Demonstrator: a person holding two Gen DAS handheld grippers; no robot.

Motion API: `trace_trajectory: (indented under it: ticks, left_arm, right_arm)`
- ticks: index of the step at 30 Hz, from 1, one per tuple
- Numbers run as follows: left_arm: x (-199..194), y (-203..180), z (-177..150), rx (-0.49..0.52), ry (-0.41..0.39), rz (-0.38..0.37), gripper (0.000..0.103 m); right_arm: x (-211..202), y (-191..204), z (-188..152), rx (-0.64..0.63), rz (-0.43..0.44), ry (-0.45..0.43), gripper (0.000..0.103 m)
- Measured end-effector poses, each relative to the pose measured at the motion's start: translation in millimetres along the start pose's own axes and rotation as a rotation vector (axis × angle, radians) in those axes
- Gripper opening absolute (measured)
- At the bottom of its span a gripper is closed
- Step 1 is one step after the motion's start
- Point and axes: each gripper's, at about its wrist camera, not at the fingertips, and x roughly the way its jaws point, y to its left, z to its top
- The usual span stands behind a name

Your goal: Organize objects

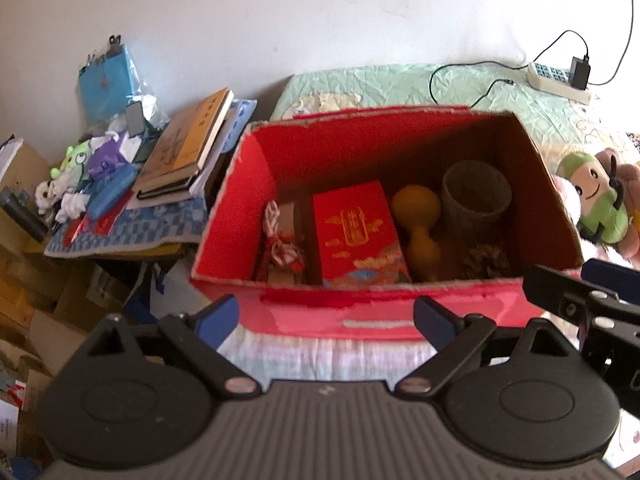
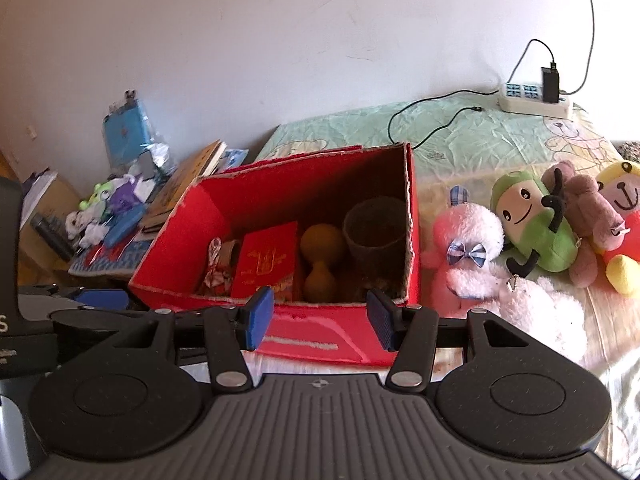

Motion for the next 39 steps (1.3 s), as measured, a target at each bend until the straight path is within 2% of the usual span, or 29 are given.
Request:
trace_trajectory:
  ticks: [15,32,39]
  left_arm:
    - [38,36,30,0.066,-0.02,-0.06,0.094]
    - [86,49,47,0.095,0.012,-0.14,0.094]
    - [97,51,48,0.078,0.025,-0.155,0.094]
  right_arm:
    - [35,35,20,0.033,-0.129,-0.056,0.055]
    - [79,47,31,0.045,-0.238,-0.017,0.055]
    - [95,46,34,0.023,-0.253,0.021,0.056]
